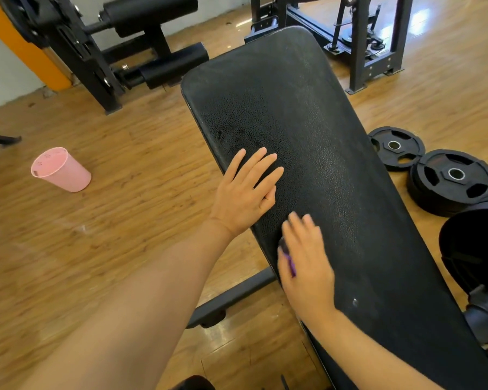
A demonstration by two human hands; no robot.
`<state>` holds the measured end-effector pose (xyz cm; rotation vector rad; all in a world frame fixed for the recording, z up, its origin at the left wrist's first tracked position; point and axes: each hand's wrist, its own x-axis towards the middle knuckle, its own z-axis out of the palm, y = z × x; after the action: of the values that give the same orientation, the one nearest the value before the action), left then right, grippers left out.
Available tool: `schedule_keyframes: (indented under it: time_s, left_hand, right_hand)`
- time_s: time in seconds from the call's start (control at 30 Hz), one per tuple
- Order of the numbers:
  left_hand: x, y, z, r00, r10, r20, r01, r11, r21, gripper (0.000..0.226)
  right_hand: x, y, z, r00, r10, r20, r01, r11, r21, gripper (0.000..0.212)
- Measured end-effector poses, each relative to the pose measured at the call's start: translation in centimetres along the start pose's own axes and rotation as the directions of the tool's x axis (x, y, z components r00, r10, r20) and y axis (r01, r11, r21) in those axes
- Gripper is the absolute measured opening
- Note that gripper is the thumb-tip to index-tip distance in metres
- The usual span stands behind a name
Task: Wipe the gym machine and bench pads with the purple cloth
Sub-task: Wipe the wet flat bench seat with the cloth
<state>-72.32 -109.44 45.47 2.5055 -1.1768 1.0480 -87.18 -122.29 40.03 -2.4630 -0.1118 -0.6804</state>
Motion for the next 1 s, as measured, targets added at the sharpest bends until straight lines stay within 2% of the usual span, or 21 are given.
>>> schedule_keyframes:
  time_s: [0.03, 0.1, 0.17, 0.2, 0.27, 0.33, 0.4, 0.43, 0.47, 0.53, 0.57, 0.6, 0.63, 0.67, 0.7, 0.73, 0.8, 0.87, 0.9, 0.93, 1.0]
  left_hand:
    - [0.0, 0.0, 0.0, 1.000, 0.007, 0.002, -0.007, 1.000, -0.009, 0.028]
    - [0.0, 0.1, -0.1, 1.000, 0.014, 0.008, -0.014, 1.000, -0.024, 0.027]
    - [-0.1, 0.1, -0.1, 1.000, 0.010, 0.004, -0.009, 1.000, -0.030, 0.027]
    - [-0.1, 0.1, 0.0, 1.000, 0.007, 0.001, -0.007, 0.999, -0.031, 0.027]
    - [-0.2, 0.1, 0.1, 1.000, 0.003, -0.008, -0.003, 1.000, -0.031, 0.027]
    - [-0.2, 0.1, 0.1, 1.000, -0.004, -0.014, 0.003, 0.999, -0.032, 0.027]
    - [-0.3, 0.1, 0.1, 1.000, -0.010, -0.023, 0.010, 0.999, -0.036, 0.026]
    - [-0.3, 0.1, 0.1, 1.000, -0.013, -0.027, 0.012, 0.999, -0.039, 0.026]
    - [-0.3, 0.1, 0.1, 0.999, -0.017, -0.030, 0.015, 0.999, -0.044, 0.026]
    - [-0.2, 0.1, 0.2, 0.999, -0.027, -0.035, 0.025, 0.998, -0.058, 0.026]
    - [-0.2, 0.1, 0.2, 0.999, -0.033, -0.038, 0.031, 0.997, -0.065, 0.027]
    - [-0.2, 0.2, 0.2, 0.998, -0.039, -0.041, 0.036, 0.997, -0.071, 0.027]
    - [-0.2, 0.2, 0.3, 0.998, -0.043, -0.043, 0.039, 0.996, -0.075, 0.027]
    - [-0.2, 0.2, 0.3, 0.998, -0.046, -0.044, 0.042, 0.996, -0.075, 0.027]
    - [-0.3, 0.2, 0.3, 0.998, -0.049, -0.045, 0.046, 0.996, -0.072, 0.027]
    - [-0.3, 0.2, 0.3, 0.998, -0.052, -0.046, 0.048, 0.997, -0.067, 0.026]
    - [-0.3, 0.2, 0.3, 0.997, -0.053, -0.048, 0.050, 0.997, -0.058, 0.026]
    - [-0.3, 0.3, 0.4, 0.997, -0.055, -0.044, 0.052, 0.997, -0.058, 0.026]
    - [-0.2, 0.3, 0.4, 0.998, -0.055, -0.041, 0.052, 0.997, -0.060, 0.026]
    - [-0.2, 0.4, 0.3, 0.998, -0.056, -0.038, 0.053, 0.997, -0.060, 0.026]
    - [-0.1, 0.3, 0.2, 0.998, -0.055, -0.029, 0.053, 0.997, -0.059, 0.026]
  right_hand:
    - [-0.8, 0.1, -0.2, 0.984, -0.162, 0.066, 0.164, 0.986, -0.025, 0.046]
    - [-0.7, 1.6, -1.1, 0.892, -0.418, 0.173, 0.434, 0.899, -0.063, 0.042]
    - [0.6, 2.9, -1.9, 0.869, -0.456, 0.193, 0.477, 0.876, -0.075, 0.041]
    - [1.1, 3.4, -2.1, 0.907, -0.392, 0.154, 0.406, 0.911, -0.075, 0.042]
    - [1.6, 3.5, -1.8, 0.990, -0.138, 0.036, 0.140, 0.989, -0.049, 0.045]
    - [1.3, 1.9, -0.9, 0.989, 0.117, -0.087, -0.115, 0.993, 0.024, 0.044]
    - [0.1, -0.1, 0.3, 0.963, 0.227, -0.143, -0.220, 0.974, 0.062, 0.044]
    - [-0.9, -0.7, 0.6, 0.979, 0.168, -0.115, -0.163, 0.985, 0.055, 0.046]
    - [-1.7, -0.8, 0.5, 0.999, 0.016, -0.047, -0.014, 0.999, 0.036, 0.048]
    - [-1.9, 1.4, -1.0, 0.936, -0.328, 0.130, 0.330, 0.944, 0.005, 0.048]
    - [-1.2, 2.9, -1.8, 0.892, -0.413, 0.184, 0.420, 0.907, -0.002, 0.048]
    - [-0.4, 4.2, -2.4, 0.887, -0.419, 0.191, 0.430, 0.903, -0.016, 0.048]
    - [0.3, 5.3, -2.9, 0.931, -0.332, 0.150, 0.338, 0.941, -0.017, 0.049]
    - [0.9, 5.9, -3.1, 0.985, -0.160, 0.069, 0.160, 0.987, -0.007, 0.049]
    - [1.2, 5.8, -2.9, 0.999, 0.040, -0.026, -0.040, 0.999, 0.023, 0.048]
    - [1.3, 5.1, -2.4, 0.974, 0.198, -0.108, -0.193, 0.979, 0.059, 0.048]
    - [0.5, 2.7, -1.0, 0.936, 0.309, -0.171, -0.299, 0.951, 0.086, 0.047]
    - [-1.4, 0.7, 0.0, 0.985, 0.150, -0.085, -0.146, 0.988, 0.053, 0.045]
    - [-2.6, 0.3, 0.1, 0.999, -0.041, -0.001, 0.041, 0.999, 0.024, 0.045]
    - [-3.4, 0.5, -0.3, 0.959, -0.263, 0.105, 0.266, 0.964, -0.010, 0.045]
    - [-3.2, 2.7, -1.7, 0.784, -0.556, 0.275, 0.588, 0.808, -0.046, 0.046]
